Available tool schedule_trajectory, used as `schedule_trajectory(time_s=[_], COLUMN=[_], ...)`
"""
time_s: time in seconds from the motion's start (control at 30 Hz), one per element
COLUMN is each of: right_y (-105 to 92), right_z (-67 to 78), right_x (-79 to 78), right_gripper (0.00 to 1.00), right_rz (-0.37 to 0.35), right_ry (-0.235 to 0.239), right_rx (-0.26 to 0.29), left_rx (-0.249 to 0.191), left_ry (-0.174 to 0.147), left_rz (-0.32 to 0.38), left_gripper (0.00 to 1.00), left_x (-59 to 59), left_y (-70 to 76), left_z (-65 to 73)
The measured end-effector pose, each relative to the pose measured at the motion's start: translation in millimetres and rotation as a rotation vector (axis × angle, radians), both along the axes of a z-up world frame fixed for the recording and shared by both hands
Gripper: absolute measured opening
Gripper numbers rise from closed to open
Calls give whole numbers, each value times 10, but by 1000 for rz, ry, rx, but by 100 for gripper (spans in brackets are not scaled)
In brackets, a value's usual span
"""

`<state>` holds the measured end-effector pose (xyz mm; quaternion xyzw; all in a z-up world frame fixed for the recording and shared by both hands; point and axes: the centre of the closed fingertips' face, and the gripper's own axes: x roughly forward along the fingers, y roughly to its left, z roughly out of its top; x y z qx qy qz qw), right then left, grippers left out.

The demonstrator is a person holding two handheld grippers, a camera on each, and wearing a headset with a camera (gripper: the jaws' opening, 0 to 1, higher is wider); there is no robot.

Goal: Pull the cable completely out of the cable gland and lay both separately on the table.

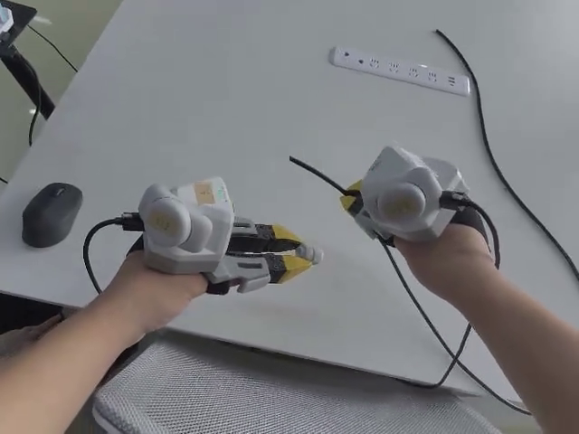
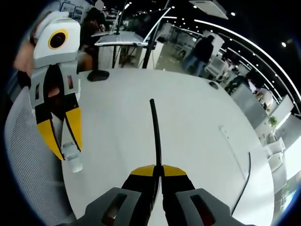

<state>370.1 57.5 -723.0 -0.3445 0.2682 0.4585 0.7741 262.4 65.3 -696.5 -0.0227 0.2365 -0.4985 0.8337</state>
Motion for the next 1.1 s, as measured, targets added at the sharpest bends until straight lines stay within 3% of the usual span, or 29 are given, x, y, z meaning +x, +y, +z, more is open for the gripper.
schedule_trajectory(time_s=[0.1, 0.17, 0.33, 0.57, 0.9, 1.1], right_y=[156, 271, 534, 859, 1094, 1140], right_z=[-63, -108, -230, -448, -752, -889], right_x=[45, 60, 103, 56, -63, -82], right_gripper=[0, 0, 0, 0, 0, 0], right_rz=[31, 34, 85, 166, 265, 278], right_ry=[5, 36, 39, 65, 110, 146], right_rx=[-7, 12, -5, -30, -74, -85], left_rx=[-2, 1, 11, 20, 30, 41], left_ry=[10, 21, 36, 54, 94, 119], left_rz=[0, -4, -16, -23, -34, -12], left_gripper=[15, 15, 15, 15, 15, 15], left_x=[4, 1, 34, 89, 65, 84], left_y=[27, 40, 80, 124, 176, 271], left_z=[-80, -145, -266, -425, -696, -858])
